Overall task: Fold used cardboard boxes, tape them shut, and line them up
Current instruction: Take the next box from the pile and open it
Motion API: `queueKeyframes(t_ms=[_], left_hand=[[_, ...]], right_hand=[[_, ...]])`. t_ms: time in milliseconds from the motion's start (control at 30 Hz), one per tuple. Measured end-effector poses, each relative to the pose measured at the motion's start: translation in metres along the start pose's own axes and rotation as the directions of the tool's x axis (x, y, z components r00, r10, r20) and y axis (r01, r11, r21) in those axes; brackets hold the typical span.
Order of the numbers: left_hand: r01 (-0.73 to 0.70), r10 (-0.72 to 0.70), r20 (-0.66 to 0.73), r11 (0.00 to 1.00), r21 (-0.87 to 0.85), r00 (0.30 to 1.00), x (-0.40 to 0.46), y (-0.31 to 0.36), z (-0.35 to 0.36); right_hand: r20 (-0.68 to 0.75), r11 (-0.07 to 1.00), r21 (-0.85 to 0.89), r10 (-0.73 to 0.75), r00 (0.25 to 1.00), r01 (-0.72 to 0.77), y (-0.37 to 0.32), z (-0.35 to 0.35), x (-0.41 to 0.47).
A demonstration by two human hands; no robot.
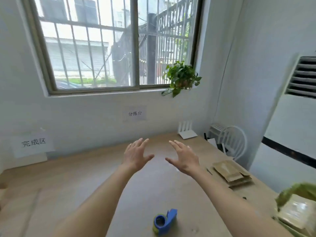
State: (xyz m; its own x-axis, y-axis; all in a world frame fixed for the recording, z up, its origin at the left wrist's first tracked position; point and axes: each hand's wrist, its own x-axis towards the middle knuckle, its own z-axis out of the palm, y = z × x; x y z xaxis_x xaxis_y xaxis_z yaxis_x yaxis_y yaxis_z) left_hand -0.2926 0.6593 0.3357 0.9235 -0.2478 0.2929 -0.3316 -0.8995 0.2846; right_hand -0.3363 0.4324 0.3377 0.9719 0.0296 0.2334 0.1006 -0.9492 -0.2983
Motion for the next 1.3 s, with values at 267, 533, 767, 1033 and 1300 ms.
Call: queueKeyframes(t_ms=[267, 533, 767, 1033, 1300], left_hand=[[-0.256, 0.263, 0.104, 0.964, -0.077, 0.959, 0.079, 0.193, 0.095], [-0.339, 0.361, 0.166, 0.929, -0.149, 0.918, 0.194, 0.331, 0.187], [-0.312, 0.357, 0.195, 0.923, -0.227, 0.914, 0.269, 0.413, 0.254], [-0.174, 0.236, 0.336, 0.963, -0.204, 0.912, 0.318, 0.426, 0.355], [0.084, -0.004, 0.513, 0.988, -0.132, 0.858, 0.362, 0.413, 0.487]], right_hand=[[-0.031, 0.938, -0.078, 0.335, 0.942, -0.337, 0.212, -0.065, -0.041], [0.009, 0.874, -0.132, 0.474, 0.881, -0.469, 0.386, -0.112, -0.014], [0.037, 0.863, -0.135, 0.495, 0.868, -0.487, 0.497, -0.130, 0.032], [0.214, 0.869, -0.053, 0.491, 0.844, -0.492, 0.601, -0.064, 0.095], [0.451, 0.883, 0.001, 0.418, 0.789, -0.469, 0.714, 0.047, 0.174]])
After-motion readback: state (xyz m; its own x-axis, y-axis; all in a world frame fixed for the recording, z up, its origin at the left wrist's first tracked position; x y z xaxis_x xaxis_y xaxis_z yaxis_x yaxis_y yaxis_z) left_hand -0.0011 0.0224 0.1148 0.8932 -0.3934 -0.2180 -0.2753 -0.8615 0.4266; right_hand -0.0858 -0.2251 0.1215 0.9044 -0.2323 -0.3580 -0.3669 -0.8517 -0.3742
